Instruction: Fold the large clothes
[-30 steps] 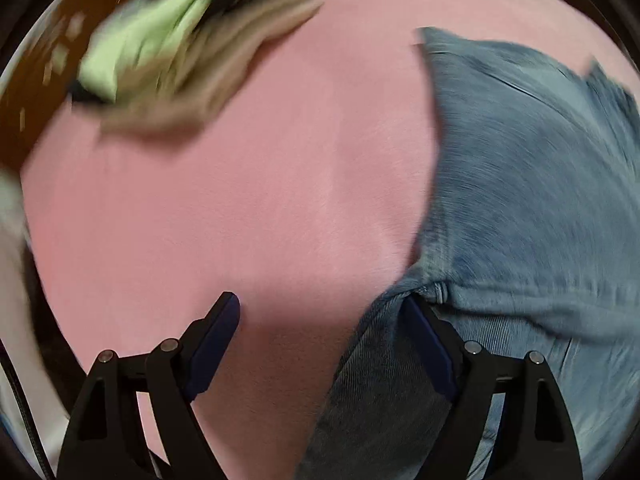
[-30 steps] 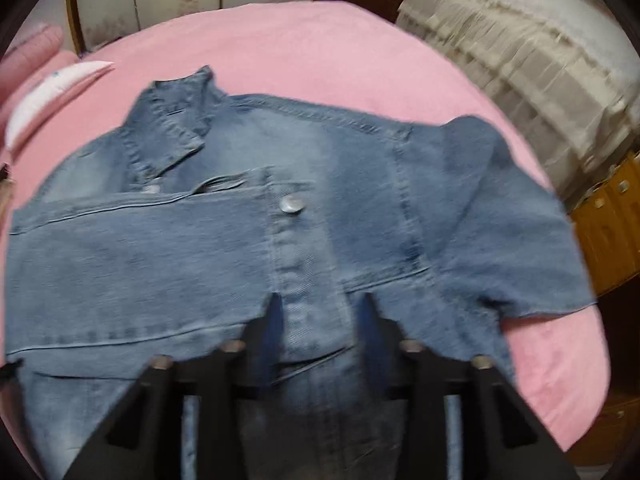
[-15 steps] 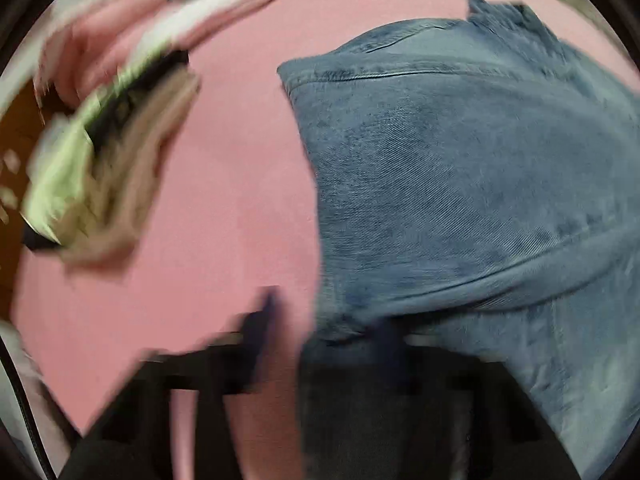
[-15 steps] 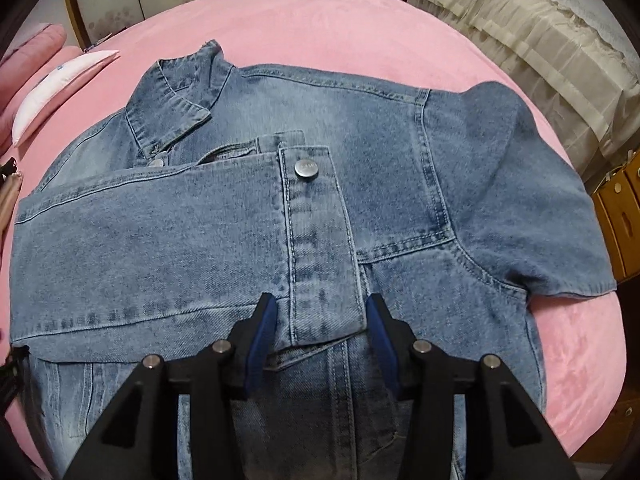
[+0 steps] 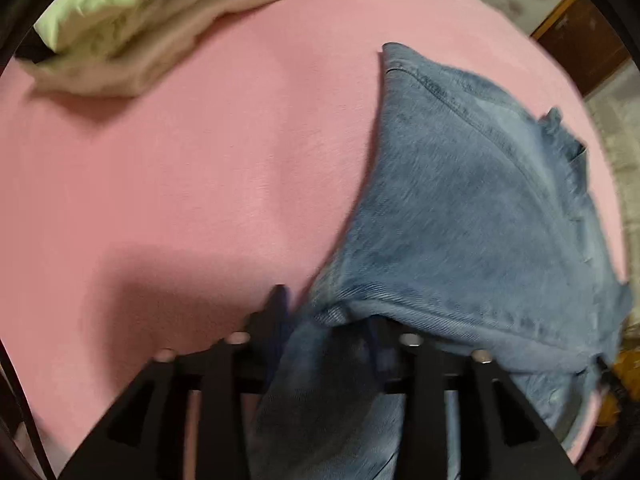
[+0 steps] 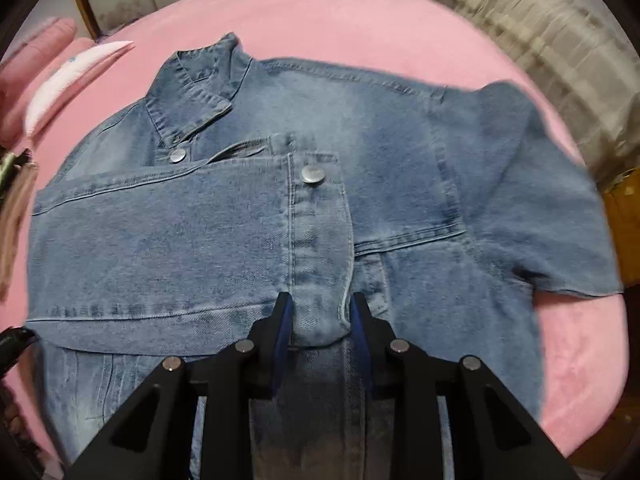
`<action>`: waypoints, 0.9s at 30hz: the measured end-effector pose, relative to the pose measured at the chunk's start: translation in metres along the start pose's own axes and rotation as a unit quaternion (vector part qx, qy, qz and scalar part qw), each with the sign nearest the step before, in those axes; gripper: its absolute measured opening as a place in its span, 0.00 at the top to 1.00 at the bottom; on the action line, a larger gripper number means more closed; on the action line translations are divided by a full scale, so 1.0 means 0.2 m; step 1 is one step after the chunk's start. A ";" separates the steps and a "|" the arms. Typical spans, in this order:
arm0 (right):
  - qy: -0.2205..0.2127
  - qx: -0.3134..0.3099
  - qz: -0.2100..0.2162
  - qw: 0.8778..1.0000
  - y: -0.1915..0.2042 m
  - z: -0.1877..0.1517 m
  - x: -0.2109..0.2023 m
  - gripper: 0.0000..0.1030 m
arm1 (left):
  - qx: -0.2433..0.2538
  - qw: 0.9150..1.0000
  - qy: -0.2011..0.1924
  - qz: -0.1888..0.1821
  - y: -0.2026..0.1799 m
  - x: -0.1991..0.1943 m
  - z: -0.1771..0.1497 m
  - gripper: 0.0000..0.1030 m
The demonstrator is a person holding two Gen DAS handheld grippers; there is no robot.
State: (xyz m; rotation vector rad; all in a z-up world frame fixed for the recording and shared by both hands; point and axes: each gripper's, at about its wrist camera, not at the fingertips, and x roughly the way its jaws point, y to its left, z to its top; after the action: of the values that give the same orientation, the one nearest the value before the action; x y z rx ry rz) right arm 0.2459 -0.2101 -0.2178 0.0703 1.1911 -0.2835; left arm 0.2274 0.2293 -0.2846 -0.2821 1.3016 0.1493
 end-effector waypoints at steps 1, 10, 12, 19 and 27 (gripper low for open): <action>-0.014 0.001 -0.034 0.999 0.02 -0.01 -0.05 0.72 | 0.015 0.999 -0.008 0.036 -0.02 -0.04 -0.02 0.41; -0.010 0.033 0.241 0.970 0.29 -0.08 -0.16 0.88 | 0.117 0.993 -0.036 -0.006 -0.33 -0.33 -0.17 0.85; 0.040 0.036 0.308 0.950 0.43 -0.08 -0.07 0.88 | 0.106 0.994 -0.006 -0.033 -0.41 -0.25 -0.13 0.94; 0.151 0.067 0.380 0.910 0.59 -0.05 0.22 0.91 | 0.017 0.981 0.168 -0.098 -0.53 0.24 0.05 0.94; 0.093 0.143 0.281 0.945 -0.15 -0.01 0.30 1.00 | -0.063 0.989 0.104 -0.084 -0.27 0.22 0.07 0.99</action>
State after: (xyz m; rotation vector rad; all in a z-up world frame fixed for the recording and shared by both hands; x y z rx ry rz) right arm 0.2573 -0.2491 -0.2710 0.6924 1.2562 0.0599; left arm 0.2659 0.1797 -0.3167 -0.5257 1.4707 0.0592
